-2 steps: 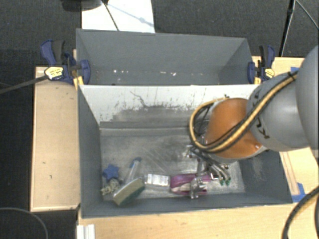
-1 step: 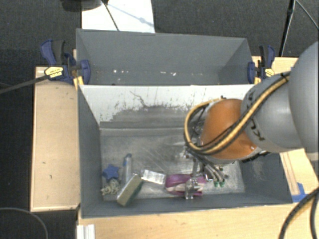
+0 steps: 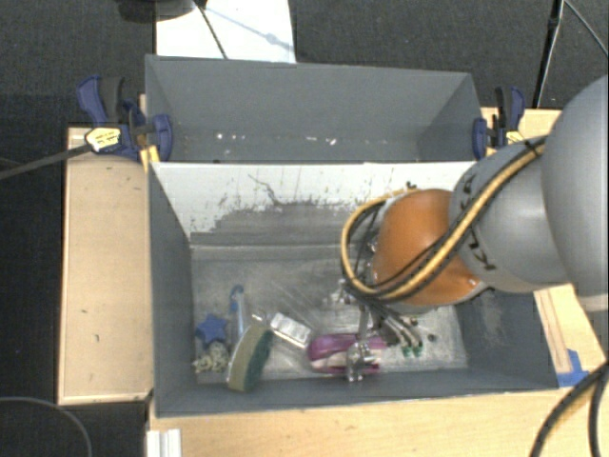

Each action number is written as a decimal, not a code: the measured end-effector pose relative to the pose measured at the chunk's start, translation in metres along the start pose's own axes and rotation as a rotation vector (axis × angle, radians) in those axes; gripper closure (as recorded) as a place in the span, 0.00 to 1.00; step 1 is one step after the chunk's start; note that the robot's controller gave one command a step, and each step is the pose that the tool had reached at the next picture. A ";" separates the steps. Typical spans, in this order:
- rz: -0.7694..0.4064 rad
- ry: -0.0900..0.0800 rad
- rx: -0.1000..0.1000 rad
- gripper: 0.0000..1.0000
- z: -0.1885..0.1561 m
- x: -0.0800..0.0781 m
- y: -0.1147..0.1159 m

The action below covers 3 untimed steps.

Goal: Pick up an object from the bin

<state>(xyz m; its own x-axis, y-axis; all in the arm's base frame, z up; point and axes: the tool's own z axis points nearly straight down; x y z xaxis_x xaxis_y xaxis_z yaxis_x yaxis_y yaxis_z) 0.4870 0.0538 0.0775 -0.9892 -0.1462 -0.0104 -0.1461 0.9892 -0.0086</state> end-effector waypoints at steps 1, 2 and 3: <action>-0.194 -0.010 0.001 0.00 -0.001 -0.003 0.024; -0.196 0.009 -0.005 1.00 0.000 0.003 0.027; -0.191 0.005 -0.009 1.00 -0.032 0.005 0.025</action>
Offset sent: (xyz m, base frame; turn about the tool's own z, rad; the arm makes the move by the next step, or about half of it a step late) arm -0.0099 0.0291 -0.0075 -0.1982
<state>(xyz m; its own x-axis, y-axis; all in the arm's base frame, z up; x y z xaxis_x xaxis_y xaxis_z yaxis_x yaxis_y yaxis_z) 0.4780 0.0781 0.1091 -0.9436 -0.3312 -0.0047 -0.3312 0.9436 -0.0006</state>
